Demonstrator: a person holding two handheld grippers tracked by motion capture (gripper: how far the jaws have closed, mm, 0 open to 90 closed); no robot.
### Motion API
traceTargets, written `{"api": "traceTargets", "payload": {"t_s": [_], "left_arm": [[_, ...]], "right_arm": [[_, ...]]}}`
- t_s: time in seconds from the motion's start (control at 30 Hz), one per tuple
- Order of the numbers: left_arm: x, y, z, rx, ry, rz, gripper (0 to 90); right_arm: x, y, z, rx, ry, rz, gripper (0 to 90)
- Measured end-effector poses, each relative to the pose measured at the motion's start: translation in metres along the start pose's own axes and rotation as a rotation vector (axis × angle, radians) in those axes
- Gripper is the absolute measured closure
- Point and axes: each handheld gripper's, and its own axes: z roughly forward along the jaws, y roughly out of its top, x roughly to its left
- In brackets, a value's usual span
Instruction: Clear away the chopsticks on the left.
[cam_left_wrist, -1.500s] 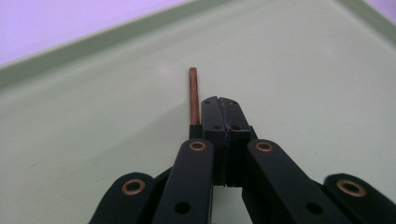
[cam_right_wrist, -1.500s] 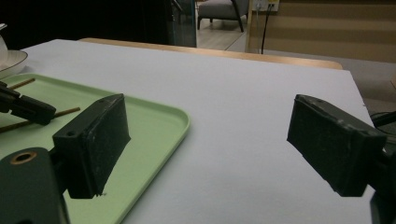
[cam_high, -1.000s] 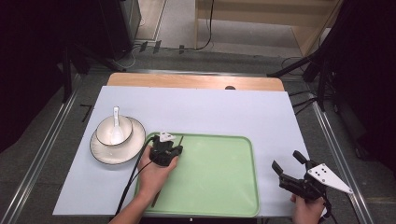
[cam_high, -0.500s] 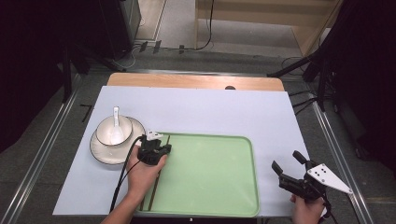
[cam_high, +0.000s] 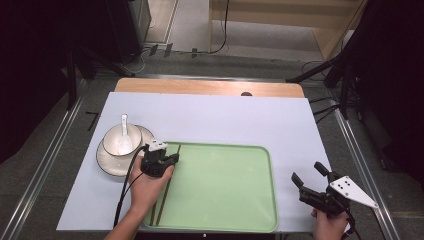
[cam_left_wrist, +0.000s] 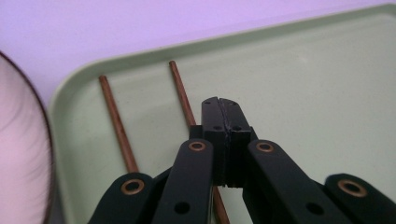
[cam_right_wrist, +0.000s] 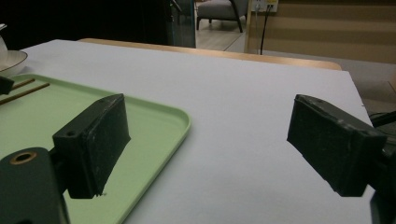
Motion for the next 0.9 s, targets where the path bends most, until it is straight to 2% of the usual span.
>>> {"api": "traceTargets", "payload": {"t_s": [0.07,0.1,0.37,0.47,0.57,0.8,0.9], "left_arm": [[0.000,-0.009,-0.011,0.001,-0.003,0.021,90.0],[0.000,-0.009,-0.011,0.001,-0.003,0.021,90.0],[0.001,-0.050,-0.041,0.021,-0.014,0.024,90.0],[-0.001,-0.060,-0.049,0.026,-0.022,0.040,90.0],[-0.006,-0.067,-0.055,0.030,-0.034,0.053,90.0],[-0.014,-0.083,-0.060,0.041,-0.063,0.049,90.0],[-0.016,-0.084,-0.060,0.041,-0.062,0.055,90.0]], "right_arm": [[0.000,0.000,0.000,-0.001,-0.001,0.000,12.7],[0.000,0.000,0.000,-0.001,-0.001,0.000,12.7],[0.000,0.000,-0.001,-0.002,-0.003,0.001,12.7],[0.002,0.001,-0.001,-0.003,-0.004,0.000,12.7],[0.002,0.001,-0.001,-0.003,-0.005,-0.001,12.7],[0.002,0.001,-0.001,-0.005,-0.008,0.003,12.7],[0.002,0.001,-0.001,-0.003,-0.006,0.002,12.7]]}}
